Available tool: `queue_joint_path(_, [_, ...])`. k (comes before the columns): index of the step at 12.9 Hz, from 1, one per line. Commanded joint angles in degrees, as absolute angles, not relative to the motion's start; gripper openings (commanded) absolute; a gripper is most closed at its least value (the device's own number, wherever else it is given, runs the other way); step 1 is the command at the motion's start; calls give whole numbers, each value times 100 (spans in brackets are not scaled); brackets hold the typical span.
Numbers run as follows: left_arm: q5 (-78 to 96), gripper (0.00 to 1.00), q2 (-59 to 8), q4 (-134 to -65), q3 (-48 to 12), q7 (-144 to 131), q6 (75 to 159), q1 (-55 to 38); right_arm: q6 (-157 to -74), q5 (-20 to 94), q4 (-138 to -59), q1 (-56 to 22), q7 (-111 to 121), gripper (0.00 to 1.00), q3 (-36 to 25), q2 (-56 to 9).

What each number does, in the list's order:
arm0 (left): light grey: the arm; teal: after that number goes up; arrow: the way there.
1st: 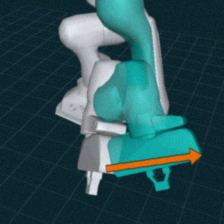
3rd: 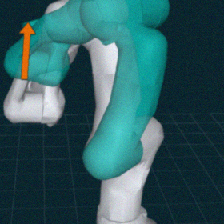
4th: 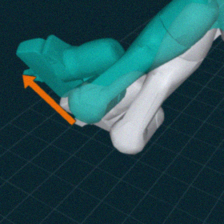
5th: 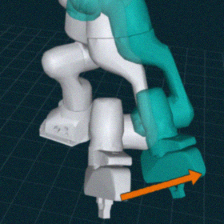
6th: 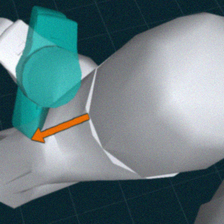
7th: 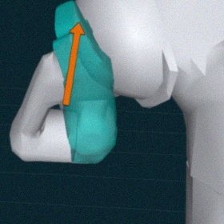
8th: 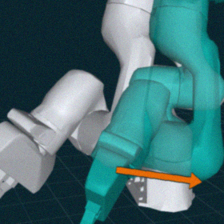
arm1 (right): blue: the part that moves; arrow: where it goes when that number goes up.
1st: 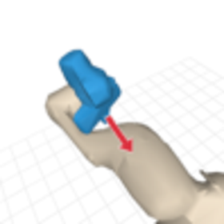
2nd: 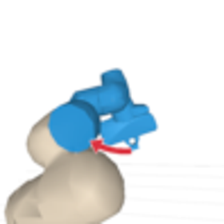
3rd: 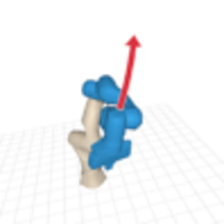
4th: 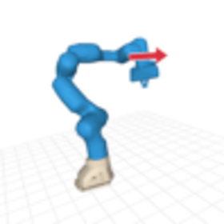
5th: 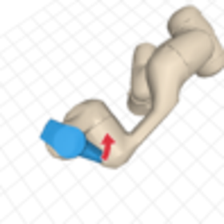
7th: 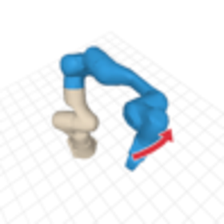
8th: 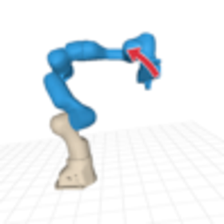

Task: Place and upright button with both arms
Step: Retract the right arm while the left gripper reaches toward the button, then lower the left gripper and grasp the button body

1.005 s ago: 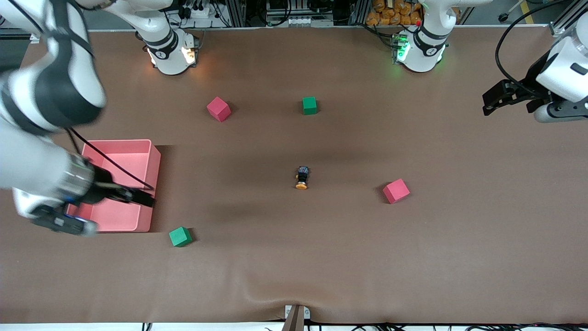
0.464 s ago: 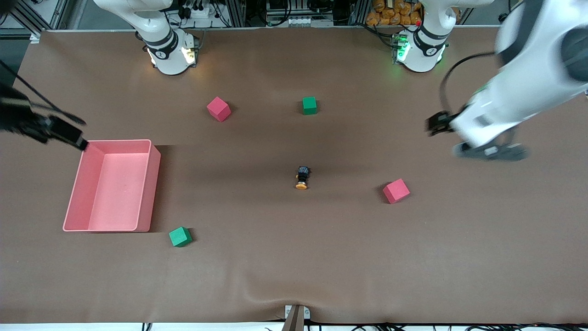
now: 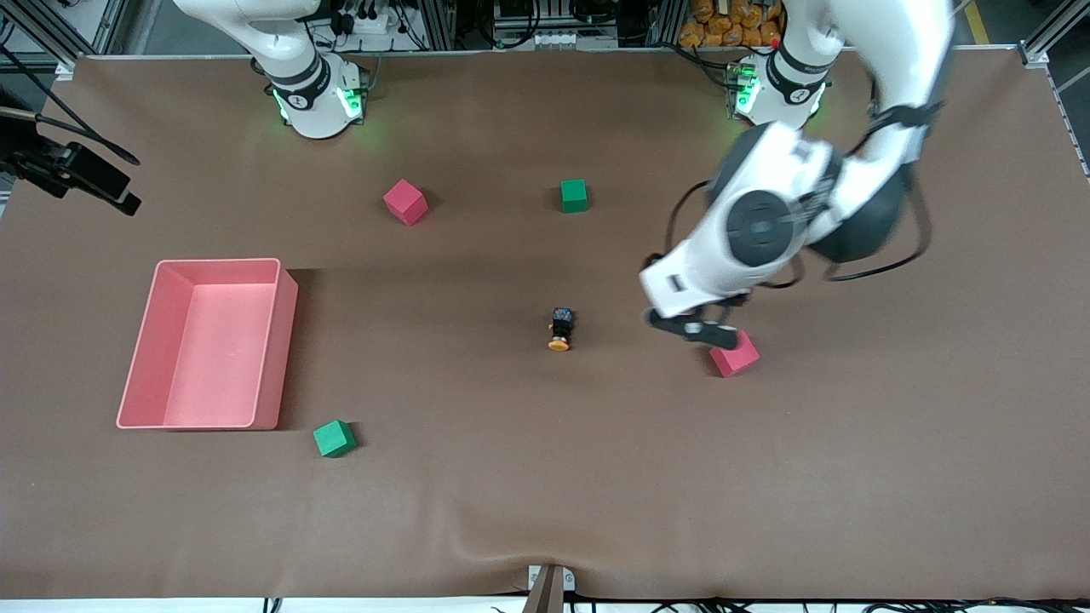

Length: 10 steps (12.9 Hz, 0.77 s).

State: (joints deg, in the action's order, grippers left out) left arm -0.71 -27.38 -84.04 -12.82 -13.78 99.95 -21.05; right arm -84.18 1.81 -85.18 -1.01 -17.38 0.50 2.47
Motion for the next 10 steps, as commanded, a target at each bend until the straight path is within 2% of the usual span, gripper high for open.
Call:
queue_joint_path(1, [-9, 100, -3504, -7885, -1257, -1957, 10247, -2678, -8543, 114, -8588, -97, -936, 100, -114, 300])
queue_joint_path(3, [157, 100, -4014, -7604, -1274, -2599, 10493, -2934, -8508, 105, -8508, -71, -546, 100, -167, 281])
queue_joint_path(7, [780, 100, -4701, -7559, -1266, -2803, 11388, -3067, -8411, 158, -8508, -141, -510, 100, -325, 281])
queue_joint_path(10, [826, 100, -5053, -7339, -1204, -2997, 11531, -3252, -8394, 158, -8508, -149, -510, 100, -316, 290])
